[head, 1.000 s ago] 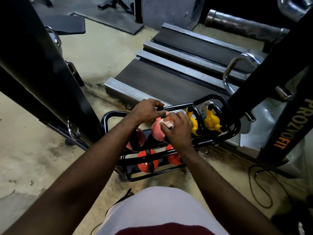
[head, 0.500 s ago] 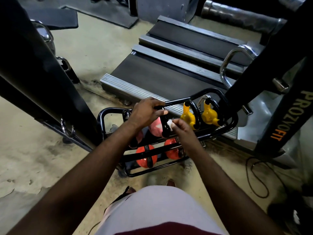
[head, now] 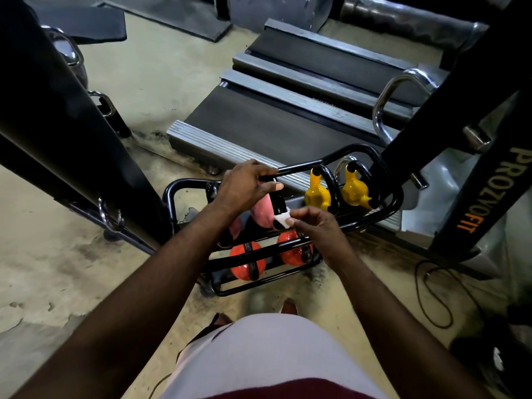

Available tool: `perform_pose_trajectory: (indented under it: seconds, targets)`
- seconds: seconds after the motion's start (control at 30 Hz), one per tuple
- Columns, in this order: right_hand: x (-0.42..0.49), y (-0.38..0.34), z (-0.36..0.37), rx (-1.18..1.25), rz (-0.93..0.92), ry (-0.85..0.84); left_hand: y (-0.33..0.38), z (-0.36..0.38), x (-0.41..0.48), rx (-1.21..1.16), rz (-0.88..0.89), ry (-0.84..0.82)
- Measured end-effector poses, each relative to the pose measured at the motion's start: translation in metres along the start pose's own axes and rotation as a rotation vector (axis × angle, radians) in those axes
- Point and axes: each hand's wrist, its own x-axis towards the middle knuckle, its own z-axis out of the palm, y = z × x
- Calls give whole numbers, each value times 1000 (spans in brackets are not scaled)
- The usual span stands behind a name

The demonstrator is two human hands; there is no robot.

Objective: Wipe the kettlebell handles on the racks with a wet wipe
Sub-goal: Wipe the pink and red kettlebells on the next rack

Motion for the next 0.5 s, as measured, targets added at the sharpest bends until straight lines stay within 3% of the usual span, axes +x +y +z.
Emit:
perform_pose_trajectory:
  seconds: [0.27,0.5]
  targets:
    - [4,22,45,-640,-261,414,-2,5,-2,-19,-16,-10]
    - [-5,40,32,-593,-201,535,4,7,-2,-11,-1,-15]
